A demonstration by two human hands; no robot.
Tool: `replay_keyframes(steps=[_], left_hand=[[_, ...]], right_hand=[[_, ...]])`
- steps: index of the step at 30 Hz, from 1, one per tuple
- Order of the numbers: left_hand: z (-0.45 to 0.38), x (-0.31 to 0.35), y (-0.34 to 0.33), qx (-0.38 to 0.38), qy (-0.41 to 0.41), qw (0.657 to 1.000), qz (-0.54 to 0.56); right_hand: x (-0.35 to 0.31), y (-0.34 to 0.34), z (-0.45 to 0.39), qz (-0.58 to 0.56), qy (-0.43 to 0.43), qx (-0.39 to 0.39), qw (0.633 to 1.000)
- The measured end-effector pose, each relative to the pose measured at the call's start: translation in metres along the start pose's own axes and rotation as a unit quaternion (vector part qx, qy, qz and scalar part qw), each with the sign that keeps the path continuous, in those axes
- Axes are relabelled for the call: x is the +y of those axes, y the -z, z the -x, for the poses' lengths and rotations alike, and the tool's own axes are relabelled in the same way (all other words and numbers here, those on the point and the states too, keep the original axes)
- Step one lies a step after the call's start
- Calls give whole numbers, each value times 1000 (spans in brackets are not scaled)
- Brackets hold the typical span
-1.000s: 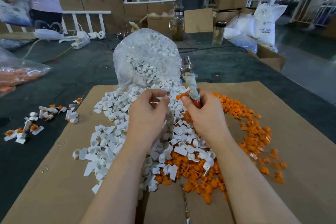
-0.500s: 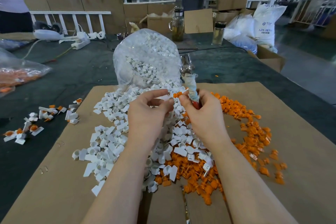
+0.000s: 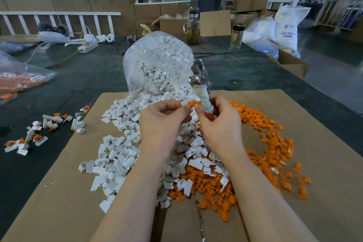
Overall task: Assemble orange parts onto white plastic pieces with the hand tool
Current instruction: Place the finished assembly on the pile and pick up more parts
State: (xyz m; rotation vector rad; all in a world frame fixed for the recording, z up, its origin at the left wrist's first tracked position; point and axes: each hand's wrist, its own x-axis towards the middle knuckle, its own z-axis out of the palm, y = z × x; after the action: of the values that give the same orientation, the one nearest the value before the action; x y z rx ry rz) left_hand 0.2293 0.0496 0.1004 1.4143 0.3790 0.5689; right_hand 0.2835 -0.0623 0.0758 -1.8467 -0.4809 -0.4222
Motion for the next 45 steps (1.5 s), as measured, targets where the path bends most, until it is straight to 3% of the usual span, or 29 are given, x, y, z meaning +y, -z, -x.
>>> replay_keyframes(steps=[7, 25, 45], left_hand=[[2, 0, -1, -8, -37, 999, -27], [1, -4, -1, -7, -107, 989, -97], [-6, -8, -1, 49, -84, 991, -87]], right_hand=[[-3, 1, 3, 19, 24, 32, 999], [-3, 1, 0, 35, 31, 31, 998], [-4, 4, -4, -28, -24, -74, 997]])
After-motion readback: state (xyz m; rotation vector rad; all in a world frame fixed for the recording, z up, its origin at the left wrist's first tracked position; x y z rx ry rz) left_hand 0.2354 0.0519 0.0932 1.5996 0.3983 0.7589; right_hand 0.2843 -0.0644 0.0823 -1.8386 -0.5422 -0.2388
